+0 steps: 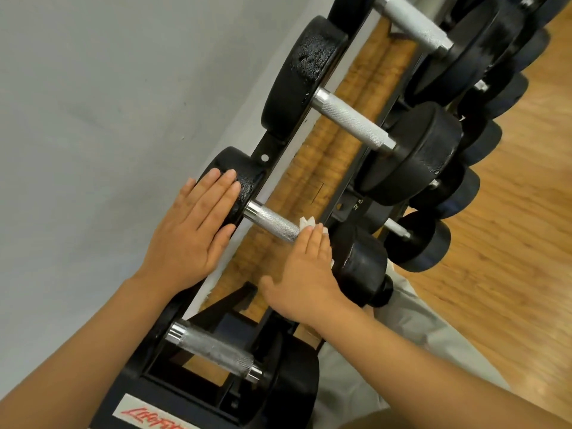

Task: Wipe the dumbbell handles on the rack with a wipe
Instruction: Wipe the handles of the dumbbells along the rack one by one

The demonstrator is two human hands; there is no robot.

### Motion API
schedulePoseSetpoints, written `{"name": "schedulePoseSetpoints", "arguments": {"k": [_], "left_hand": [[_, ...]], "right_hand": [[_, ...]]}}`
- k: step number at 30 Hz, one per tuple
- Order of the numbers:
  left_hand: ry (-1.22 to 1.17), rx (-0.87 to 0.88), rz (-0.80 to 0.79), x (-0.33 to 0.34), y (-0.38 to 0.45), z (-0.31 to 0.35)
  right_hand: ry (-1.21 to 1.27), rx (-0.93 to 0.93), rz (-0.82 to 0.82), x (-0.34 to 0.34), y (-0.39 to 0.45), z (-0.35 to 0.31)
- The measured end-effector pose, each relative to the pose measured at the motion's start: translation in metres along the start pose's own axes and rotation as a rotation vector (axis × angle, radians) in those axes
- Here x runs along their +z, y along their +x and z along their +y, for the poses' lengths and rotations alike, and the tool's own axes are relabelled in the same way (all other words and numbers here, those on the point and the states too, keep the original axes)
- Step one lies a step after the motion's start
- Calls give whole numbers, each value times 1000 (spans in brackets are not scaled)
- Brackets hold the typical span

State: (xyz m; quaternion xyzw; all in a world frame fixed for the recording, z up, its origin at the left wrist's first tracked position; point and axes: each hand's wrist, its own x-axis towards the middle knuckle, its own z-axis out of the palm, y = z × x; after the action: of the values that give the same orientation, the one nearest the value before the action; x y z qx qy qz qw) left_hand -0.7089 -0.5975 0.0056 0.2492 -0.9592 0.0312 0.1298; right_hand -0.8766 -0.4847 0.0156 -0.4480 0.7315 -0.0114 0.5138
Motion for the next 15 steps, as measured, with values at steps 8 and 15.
{"name": "schedulePoseSetpoints", "arguments": {"k": [8, 15], "left_hand": [[2, -3, -14, -1, 0, 0], [4, -10, -7, 1, 0, 1]], "right_hand": [[45, -118, 73, -10, 14, 4], [170, -355, 202, 0, 19, -12]]}}
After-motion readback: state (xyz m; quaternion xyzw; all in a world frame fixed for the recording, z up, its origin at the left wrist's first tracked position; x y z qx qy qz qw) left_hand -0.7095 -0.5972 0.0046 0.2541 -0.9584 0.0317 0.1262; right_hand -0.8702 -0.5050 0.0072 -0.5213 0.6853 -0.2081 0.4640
